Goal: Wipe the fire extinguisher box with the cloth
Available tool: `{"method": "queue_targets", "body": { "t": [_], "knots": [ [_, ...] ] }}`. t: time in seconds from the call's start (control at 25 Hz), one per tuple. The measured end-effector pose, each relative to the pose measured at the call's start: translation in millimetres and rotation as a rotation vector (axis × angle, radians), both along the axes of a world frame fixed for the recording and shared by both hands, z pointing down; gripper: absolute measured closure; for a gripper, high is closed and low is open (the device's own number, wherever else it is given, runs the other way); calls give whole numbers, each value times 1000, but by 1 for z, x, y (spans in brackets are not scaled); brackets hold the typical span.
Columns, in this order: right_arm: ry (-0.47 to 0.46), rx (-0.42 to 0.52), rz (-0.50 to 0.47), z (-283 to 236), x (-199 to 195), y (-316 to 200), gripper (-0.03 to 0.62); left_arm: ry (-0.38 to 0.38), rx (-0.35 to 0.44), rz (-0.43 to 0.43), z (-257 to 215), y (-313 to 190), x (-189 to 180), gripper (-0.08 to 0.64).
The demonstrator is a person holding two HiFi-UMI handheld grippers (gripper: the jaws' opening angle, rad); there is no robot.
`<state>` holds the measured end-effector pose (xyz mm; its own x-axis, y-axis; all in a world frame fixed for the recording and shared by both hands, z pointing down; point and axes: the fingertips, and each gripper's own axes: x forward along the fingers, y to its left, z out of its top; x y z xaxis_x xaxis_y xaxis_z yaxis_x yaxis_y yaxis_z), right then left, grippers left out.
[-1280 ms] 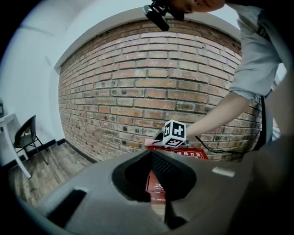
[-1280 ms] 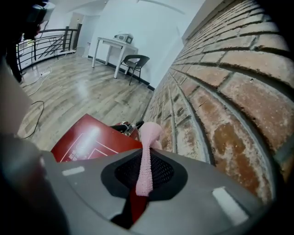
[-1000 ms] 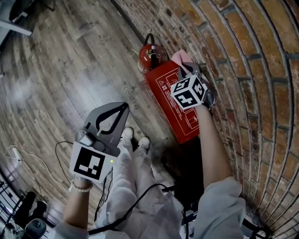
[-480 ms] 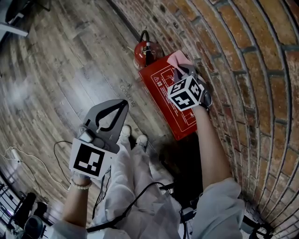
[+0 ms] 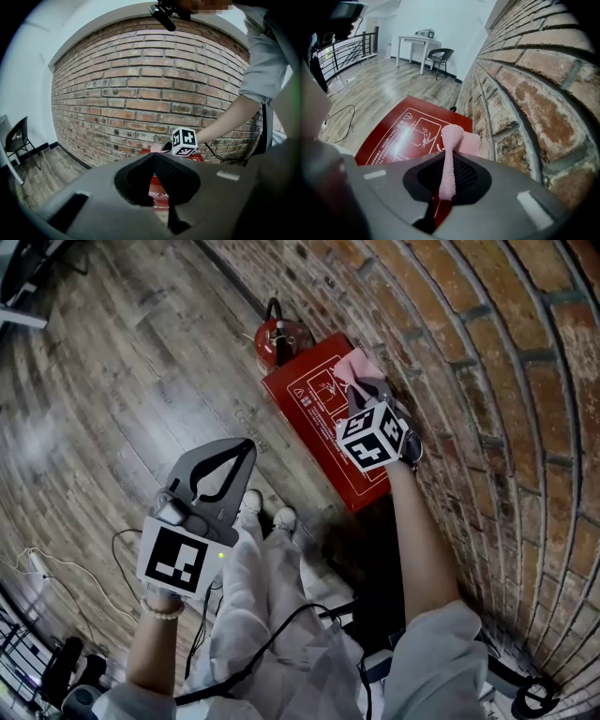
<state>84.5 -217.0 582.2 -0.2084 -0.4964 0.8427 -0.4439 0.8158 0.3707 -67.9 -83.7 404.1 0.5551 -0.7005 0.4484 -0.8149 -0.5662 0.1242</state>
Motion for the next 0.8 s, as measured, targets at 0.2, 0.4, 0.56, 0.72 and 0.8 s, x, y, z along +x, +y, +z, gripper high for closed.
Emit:
{"method": "queue_targets", "body": {
  "t": [0.2, 0.4, 0.56, 0.72, 0.8],
  "knots": [
    [-12, -8, 25, 2, 18, 15, 566, -1, -9, 13, 2, -2, 9, 560],
    [-20, -15, 47, 2, 35, 30, 566, -8, -9, 41, 2, -3, 20, 560],
    [-26, -19, 69, 2, 48, 43, 566, -10, -11, 62, 2, -3, 28, 560],
    [-33, -25, 99, 3, 63, 59, 566, -11, -8, 92, 2, -1, 38, 560],
    [-37, -29, 115, 3, 71, 67, 566, -9, -10, 102, 3, 0, 43, 560]
  ]
}}
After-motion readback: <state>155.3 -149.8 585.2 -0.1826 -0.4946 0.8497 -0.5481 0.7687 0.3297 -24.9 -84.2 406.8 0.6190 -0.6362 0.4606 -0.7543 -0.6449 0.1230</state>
